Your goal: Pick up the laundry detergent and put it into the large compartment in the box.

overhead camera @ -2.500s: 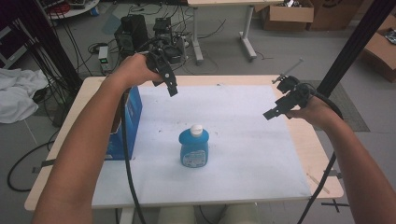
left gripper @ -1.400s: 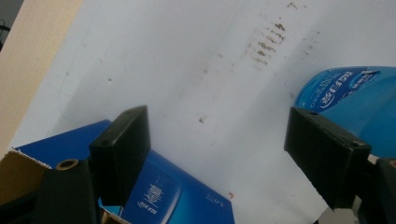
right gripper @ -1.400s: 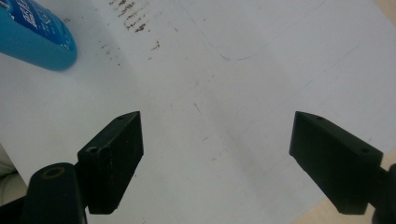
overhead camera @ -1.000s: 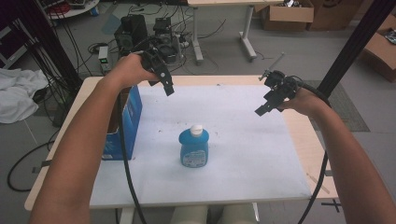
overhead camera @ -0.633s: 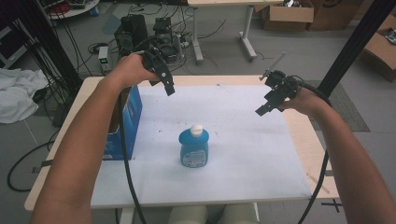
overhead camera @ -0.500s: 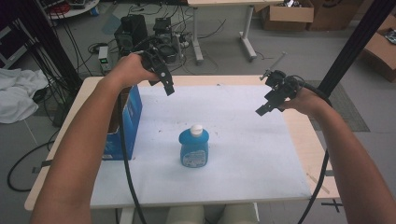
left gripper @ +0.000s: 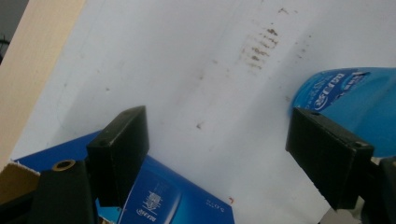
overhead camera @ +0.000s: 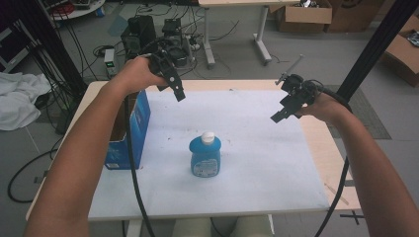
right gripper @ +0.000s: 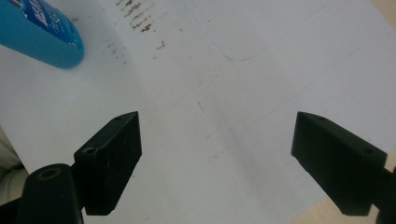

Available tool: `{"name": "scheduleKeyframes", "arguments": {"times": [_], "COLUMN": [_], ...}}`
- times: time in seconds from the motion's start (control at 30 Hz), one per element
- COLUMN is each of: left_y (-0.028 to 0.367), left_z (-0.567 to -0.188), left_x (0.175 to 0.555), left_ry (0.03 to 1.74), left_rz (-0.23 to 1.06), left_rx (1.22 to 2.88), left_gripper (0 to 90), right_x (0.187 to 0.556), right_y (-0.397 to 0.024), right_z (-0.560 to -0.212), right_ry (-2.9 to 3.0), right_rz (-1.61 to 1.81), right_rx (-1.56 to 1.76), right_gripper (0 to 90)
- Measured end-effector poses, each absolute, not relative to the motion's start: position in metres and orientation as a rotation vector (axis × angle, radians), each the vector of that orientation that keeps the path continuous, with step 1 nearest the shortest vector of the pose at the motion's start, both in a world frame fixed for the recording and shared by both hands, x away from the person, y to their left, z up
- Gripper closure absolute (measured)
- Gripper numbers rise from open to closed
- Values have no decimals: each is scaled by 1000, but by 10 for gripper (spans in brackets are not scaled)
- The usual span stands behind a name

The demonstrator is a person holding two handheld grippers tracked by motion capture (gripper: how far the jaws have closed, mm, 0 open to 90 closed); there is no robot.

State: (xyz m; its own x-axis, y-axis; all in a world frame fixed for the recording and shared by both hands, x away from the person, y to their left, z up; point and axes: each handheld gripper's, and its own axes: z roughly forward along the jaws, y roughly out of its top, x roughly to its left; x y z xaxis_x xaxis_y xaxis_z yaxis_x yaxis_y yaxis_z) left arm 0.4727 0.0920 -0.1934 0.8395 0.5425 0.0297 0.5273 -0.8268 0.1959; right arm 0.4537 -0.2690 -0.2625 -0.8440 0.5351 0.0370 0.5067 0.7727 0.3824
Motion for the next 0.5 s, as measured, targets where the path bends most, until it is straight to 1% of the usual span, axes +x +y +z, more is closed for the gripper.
{"name": "scheduleKeyframes", "arguments": {"times": [0.27, 0.5], "left_y": [90, 80], "left_z": [-189, -181], "left_x": [465, 451], "left_ry": [797, 704], "left_rz": [134, 146], "left_rx": [2845, 2853], "left_gripper": [224, 223], "right_x": [448, 445], "right_y": [-266, -265], "right_z": [-264, -265], "right_ry": [2900, 2906], "right_rz": [605, 609], "right_rx": [826, 818], "right_gripper": [160, 159]}}
